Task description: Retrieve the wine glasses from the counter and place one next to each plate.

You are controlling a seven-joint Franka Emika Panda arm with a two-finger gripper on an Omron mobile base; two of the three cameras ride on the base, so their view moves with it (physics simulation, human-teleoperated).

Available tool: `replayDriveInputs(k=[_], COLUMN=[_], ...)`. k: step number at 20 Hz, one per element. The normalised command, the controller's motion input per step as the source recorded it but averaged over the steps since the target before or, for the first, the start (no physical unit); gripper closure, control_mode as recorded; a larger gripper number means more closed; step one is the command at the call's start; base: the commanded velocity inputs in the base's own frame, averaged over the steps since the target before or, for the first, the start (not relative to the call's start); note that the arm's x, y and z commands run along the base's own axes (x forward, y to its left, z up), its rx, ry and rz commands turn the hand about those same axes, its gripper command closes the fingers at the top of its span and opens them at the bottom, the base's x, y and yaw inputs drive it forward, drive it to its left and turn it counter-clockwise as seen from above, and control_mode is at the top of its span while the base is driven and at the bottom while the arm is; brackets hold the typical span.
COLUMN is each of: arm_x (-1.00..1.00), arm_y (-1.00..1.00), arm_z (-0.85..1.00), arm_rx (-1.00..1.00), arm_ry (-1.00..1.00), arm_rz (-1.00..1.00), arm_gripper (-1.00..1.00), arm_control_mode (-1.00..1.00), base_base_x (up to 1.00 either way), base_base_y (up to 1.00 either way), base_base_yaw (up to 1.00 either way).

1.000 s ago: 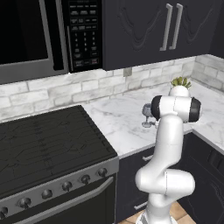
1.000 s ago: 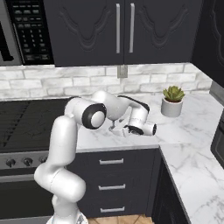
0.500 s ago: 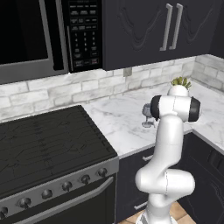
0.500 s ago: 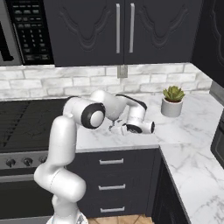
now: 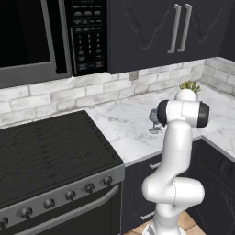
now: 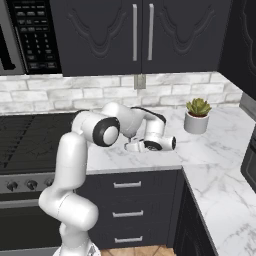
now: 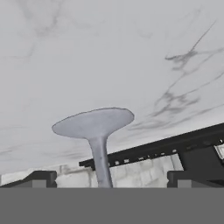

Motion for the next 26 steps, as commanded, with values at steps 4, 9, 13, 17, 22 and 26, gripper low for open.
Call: replayDriveInputs(k=[4,9,13,17,22,26], arm_x=[0.28,0.41,0.32,0.02,-0.18,-0.31], arm_y=[0.0,0.0,0.0,0.07,0.05,0.21], arm_z=[-0.15,-0.28,-0.29,0.02,0.41,0.7], arm_rx=[0.0,0.0,0.0,0.0,0.0,-0.01], arm_ry=[0.0,0.0,0.02,0.0,-0.05,-0.18], arm_rz=[0.0,0.0,0.0,-0.01,0.0,0.01], arm_gripper=[-1.0,-1.0,-1.0,1.0,1.0,1.0], arm_control_mode=[-1.0,-1.0,-1.0,-1.0,-1.0,-1.0], base_base_x=[0.0,0.0,0.0,0.0,0.0,0.0], base_base_y=[0.0,0.0,0.0,0.0,0.0,0.0], base_base_yaw=[0.0,0.0,0.0,0.0,0.0,0.0])
